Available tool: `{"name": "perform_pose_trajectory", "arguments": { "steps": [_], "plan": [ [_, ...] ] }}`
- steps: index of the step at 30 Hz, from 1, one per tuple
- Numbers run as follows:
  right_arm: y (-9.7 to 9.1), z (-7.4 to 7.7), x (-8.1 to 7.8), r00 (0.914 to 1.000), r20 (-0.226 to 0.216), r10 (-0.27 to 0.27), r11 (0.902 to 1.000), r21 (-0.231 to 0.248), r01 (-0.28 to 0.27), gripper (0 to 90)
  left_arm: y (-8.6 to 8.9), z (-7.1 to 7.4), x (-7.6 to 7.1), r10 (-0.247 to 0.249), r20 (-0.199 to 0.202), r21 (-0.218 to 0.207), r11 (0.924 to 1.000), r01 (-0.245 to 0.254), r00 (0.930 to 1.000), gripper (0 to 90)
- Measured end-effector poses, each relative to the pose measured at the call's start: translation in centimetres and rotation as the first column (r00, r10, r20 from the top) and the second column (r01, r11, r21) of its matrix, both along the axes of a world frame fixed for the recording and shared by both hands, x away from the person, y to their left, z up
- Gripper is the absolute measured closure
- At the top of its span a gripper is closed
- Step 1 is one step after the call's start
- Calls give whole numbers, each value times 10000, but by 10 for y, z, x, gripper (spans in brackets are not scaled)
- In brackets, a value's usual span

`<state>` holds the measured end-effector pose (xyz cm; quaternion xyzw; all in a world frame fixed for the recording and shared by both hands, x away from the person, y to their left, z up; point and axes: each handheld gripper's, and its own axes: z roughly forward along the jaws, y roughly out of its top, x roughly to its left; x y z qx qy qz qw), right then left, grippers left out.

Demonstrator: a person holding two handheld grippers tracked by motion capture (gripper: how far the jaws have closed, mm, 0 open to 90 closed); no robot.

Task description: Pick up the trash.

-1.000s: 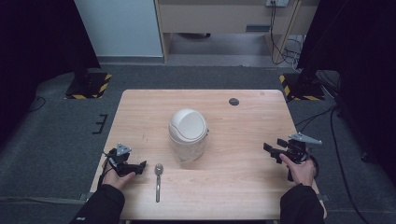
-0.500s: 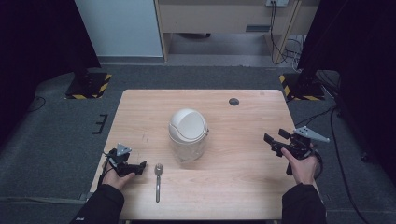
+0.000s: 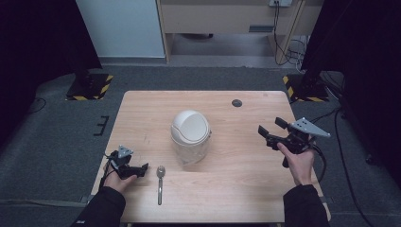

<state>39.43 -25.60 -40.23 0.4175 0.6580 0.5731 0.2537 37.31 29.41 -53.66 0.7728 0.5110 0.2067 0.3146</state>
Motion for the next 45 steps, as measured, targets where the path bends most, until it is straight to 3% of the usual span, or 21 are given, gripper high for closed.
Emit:
{"name": "perform_pose_trajectory", "arguments": {
  "steps": [4,10,15,21,24,34,45],
  "plan": [
    [24,15,5,9982,340,491,9987,116,-496,161,0,0,0,-2,-3,4,10000,2,10000,0],
    [55,28,16,9947,495,901,9957,167,-910,152,0,0,0,-19,-4,8,10000,19,10000,0],
    [79,31,25,9913,574,1183,9927,146,-1193,152,0,0,0,-26,-8,18,10000,26,10000,0],
    [103,32,31,9873,639,1453,9893,-254,-1439,152,0,0,0,-32,-14,17,10000,32,10000,0],
    [122,30,37,9840,600,1676,9858,-241,-1664,154,0,0,0,-32,-15,17,10000,32,10000,0],
    [155,17,47,9780,373,2051,9786,-250,-2043,158,0,0,0,-31,-14,16,10000,31,10000,0],
    [176,-12,53,9743,-253,2239,9695,-968,-2253,186,0,0,0,-29,-14,14,10000,29,10000,0]
  ]
}}
